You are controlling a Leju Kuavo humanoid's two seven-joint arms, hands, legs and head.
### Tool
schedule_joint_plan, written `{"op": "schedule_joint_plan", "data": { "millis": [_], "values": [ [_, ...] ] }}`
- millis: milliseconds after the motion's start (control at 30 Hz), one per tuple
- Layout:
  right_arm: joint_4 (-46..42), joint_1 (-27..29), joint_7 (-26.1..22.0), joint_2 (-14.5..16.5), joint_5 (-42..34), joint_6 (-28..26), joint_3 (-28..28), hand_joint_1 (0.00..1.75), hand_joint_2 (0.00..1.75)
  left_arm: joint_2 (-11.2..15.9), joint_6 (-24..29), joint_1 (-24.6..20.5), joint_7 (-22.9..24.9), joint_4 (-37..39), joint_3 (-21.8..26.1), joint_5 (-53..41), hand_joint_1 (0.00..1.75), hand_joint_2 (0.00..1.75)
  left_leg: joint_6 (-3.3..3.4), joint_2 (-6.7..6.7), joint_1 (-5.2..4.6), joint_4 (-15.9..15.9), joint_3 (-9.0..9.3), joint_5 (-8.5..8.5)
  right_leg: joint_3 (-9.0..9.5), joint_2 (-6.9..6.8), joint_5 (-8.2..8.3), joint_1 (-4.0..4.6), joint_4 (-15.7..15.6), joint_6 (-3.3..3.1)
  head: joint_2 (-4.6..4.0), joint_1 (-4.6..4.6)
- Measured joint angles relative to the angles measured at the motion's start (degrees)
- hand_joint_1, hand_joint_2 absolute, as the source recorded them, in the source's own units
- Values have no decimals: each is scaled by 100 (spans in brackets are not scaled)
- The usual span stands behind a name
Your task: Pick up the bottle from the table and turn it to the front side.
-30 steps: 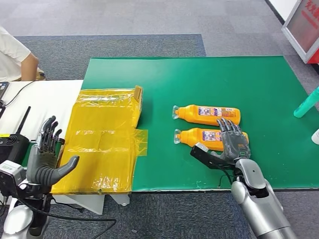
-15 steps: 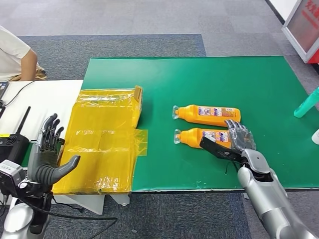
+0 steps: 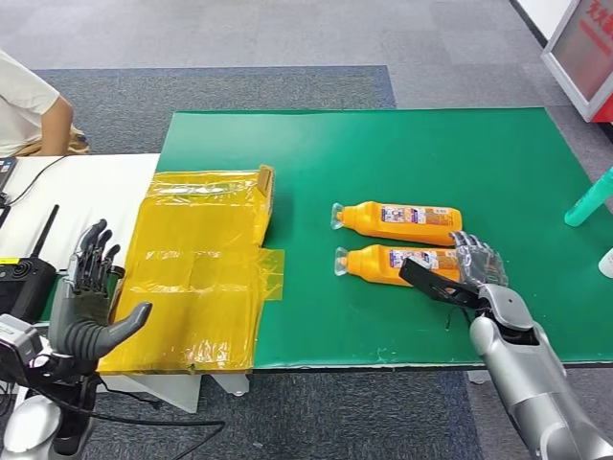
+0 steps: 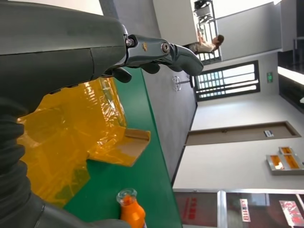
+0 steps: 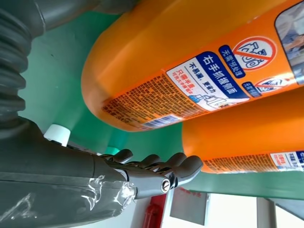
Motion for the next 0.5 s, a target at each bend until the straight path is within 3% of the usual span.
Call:
{"op": "schedule_joint_plan", "data": {
  "millis": [500],
  "values": [
    [857, -523, -293, 7, 281, 305, 299, 0, 175, 1, -61, -53, -166, -22, 1, -1, 0, 175, 1, 0, 0, 0, -1, 1, 0, 0, 1, 0, 0, 0, 0, -1]
  ]
}}
